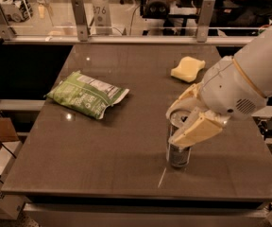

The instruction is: Move redbull can near green jalapeno chip bag

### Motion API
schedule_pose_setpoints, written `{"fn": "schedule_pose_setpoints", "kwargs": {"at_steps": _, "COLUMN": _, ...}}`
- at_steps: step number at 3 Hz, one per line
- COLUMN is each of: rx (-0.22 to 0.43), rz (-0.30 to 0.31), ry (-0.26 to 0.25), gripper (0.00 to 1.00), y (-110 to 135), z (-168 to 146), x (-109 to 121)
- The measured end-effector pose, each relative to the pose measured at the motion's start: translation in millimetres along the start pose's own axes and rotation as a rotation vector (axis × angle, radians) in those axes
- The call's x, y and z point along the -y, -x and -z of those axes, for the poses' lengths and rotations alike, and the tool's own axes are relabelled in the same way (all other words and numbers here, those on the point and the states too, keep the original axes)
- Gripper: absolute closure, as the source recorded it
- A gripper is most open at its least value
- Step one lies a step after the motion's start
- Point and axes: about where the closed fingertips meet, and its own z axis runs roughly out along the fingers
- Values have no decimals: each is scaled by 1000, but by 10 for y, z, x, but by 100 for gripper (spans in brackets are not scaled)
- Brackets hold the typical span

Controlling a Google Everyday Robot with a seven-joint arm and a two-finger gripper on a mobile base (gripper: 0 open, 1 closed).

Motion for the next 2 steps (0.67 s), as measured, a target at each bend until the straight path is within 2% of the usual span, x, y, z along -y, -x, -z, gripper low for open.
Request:
{"fn": "schedule_pose_setpoints", "kwargs": {"at_steps": 1, "rx": 3, "rz": 4, "ry": -31, "gripper": 100, "y": 170, "z": 53, "x": 240}}
{"fn": "schedule_pose_setpoints", "kwargs": {"at_steps": 2, "rx": 28, "rz": -2, "ry": -49, "gripper": 100, "y": 365, "z": 43, "x": 525}}
